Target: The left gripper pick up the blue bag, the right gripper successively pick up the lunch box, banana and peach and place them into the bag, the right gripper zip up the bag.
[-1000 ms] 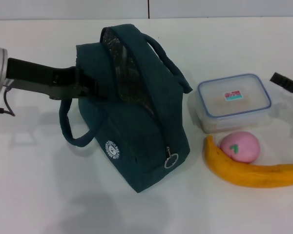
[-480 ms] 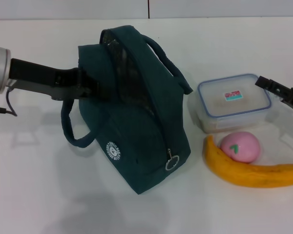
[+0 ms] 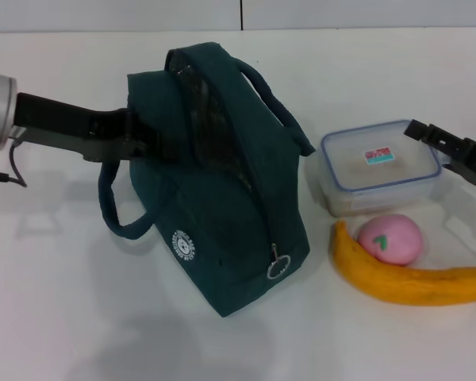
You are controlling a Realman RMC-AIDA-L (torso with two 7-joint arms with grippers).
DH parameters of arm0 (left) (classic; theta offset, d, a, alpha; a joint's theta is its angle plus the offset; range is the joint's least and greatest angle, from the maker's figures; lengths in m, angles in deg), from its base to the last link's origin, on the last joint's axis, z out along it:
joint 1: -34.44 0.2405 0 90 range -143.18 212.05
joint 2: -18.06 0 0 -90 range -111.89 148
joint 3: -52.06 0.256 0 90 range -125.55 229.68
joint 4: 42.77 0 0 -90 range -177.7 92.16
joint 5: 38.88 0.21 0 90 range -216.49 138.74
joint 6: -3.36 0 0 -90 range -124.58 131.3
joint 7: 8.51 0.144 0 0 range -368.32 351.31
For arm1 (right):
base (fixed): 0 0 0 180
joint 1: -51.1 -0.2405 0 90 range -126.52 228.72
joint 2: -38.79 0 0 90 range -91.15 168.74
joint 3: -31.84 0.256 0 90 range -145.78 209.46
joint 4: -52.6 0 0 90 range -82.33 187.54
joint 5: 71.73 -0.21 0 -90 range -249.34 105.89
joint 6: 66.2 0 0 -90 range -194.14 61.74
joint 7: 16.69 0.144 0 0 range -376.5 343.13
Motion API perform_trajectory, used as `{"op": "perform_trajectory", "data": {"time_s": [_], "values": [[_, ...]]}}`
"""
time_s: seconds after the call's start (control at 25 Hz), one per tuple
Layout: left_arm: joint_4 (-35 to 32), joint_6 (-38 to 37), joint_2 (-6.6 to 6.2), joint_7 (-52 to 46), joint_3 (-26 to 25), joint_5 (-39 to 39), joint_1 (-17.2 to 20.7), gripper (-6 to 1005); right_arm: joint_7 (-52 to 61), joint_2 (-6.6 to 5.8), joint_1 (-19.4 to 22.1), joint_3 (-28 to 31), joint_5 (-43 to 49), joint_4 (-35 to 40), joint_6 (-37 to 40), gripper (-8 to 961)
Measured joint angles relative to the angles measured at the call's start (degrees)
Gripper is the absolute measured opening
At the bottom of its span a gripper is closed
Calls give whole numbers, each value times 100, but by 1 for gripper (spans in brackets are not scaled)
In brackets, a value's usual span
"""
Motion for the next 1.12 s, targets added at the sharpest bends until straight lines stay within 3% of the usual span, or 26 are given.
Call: {"op": "perform_trajectory", "data": {"time_s": [0.72, 0.92, 1.04, 1.12], "values": [[0, -3, -57, 0, 29, -1, -68, 32, 611, 57, 7, 11, -12, 11, 500, 790], [0, -8, -64, 0, 34, 11, -110, 31, 653, 114, -1, 10, -15, -9, 499, 583], [5, -13, -64, 0, 34, 19, -121, 31, 668, 124, -1, 10, -42, -55, 503, 350], [51, -15, -60, 0, 34, 21, -130, 31, 726, 129, -1, 21, -51, -71, 499, 291]]}}
